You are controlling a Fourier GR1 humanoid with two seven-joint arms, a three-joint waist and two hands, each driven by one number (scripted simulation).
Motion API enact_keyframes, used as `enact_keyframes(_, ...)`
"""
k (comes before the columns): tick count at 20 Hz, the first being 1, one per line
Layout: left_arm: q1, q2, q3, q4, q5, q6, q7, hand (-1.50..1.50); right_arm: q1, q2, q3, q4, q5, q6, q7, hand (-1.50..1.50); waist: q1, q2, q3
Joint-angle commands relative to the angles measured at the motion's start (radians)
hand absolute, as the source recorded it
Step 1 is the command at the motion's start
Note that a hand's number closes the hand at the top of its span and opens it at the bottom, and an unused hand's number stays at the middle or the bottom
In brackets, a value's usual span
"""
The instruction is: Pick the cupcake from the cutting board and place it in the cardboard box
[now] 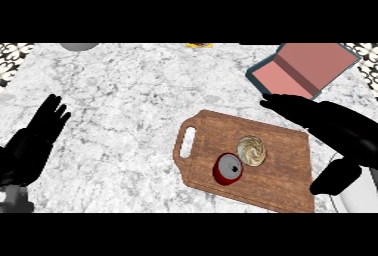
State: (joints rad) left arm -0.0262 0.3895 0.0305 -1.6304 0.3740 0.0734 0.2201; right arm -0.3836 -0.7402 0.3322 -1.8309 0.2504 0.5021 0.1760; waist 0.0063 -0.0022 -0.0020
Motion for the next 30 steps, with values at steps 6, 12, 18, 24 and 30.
enact_keyframes(6, 0.011, -0.008, 0.043, -0.017, 0.001, -0.037, 0.019, 0.00, 0.009, 0.056, -0.019, -0.059, -0.045, 0.214, 0.243, -1.50, -0.007, 0.000, 0.001)
enact_keyframes(12, -0.012, -0.028, 0.054, -0.047, -0.035, -0.034, 0.060, 0.00, 0.019, 0.163, 0.004, 0.003, 0.087, 0.238, 0.220, -1.50, -0.005, 0.001, 0.002)
enact_keyframes(18, 0.043, -0.083, 0.057, -0.062, -0.065, -0.062, 0.029, 0.00, -0.029, 0.236, -0.021, 0.133, 0.202, 0.273, 0.119, -1.50, 0.000, 0.002, 0.002)
enact_keyframes(24, 0.039, -0.124, 0.049, -0.031, -0.122, -0.065, -0.007, 0.00, 0.048, 0.302, -0.002, 0.092, 0.299, 0.213, 0.060, -1.50, -0.002, 0.002, 0.002)
enact_keyframes(30, -0.011, -0.086, 0.132, 0.062, -0.074, -0.149, -0.009, 0.00, 0.023, 0.338, -0.014, 0.065, 0.369, 0.256, 0.065, -1.50, -0.004, 0.002, 0.002)
